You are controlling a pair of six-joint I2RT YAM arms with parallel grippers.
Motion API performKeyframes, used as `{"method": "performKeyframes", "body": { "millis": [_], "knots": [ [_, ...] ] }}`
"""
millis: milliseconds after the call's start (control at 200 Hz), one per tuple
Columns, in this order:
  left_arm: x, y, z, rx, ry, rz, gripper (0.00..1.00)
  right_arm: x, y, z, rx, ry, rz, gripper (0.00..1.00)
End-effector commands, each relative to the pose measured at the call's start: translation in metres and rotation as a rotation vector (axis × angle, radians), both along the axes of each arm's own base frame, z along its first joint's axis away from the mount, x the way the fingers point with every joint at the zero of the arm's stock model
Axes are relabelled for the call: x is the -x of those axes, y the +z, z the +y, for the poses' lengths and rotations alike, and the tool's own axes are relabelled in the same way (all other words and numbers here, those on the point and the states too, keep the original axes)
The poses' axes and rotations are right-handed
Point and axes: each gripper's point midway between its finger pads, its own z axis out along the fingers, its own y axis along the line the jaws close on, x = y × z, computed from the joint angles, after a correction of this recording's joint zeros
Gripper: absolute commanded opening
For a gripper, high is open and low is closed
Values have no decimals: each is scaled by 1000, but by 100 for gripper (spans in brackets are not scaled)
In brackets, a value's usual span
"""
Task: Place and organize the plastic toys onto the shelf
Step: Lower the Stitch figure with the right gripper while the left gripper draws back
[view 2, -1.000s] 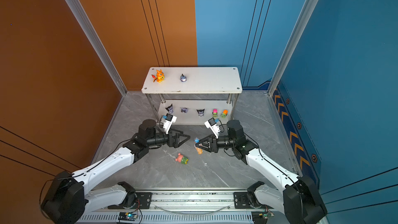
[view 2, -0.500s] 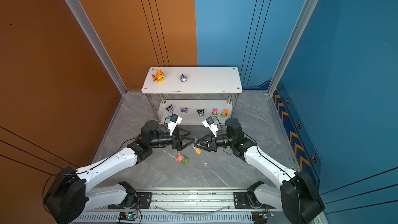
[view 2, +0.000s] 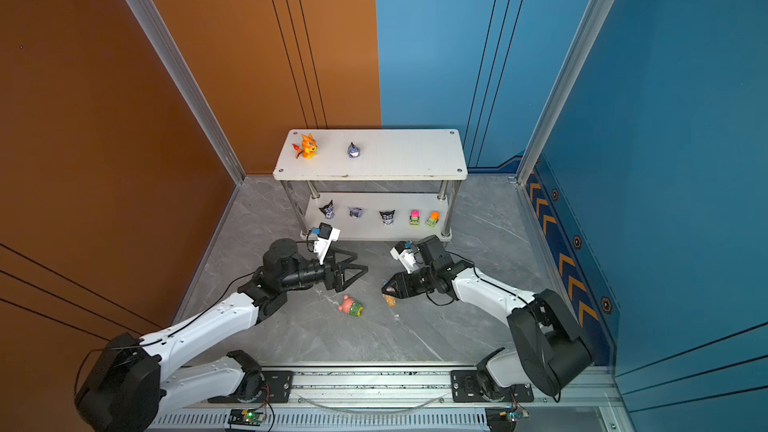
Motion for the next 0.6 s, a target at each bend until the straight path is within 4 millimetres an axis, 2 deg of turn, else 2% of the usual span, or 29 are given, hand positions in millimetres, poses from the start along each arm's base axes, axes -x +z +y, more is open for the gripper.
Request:
{"method": "performKeyframes", "body": {
  "millis": [0, 120, 200, 375, 591],
  "knots": [
    [-4, -5, 5, -27, 29, -7, 96, 1, -38, -21, 187, -79, 56, 29],
    [-5, -4, 4, -24, 22, -4, 96, 1, -54, -19, 230, -95, 89, 31],
    [-5, -3, 4, -21, 19, -3, 95, -1, -56, -19, 253, -101, 85, 40],
    [-5, -5, 5, -26, 26, -1, 96, -7, -55, -37, 374, -129, 33, 58],
    [-7, -5, 3, -28, 16, 1, 96, -13, -40, -54, 486, -150, -52, 71]
  ]
}}
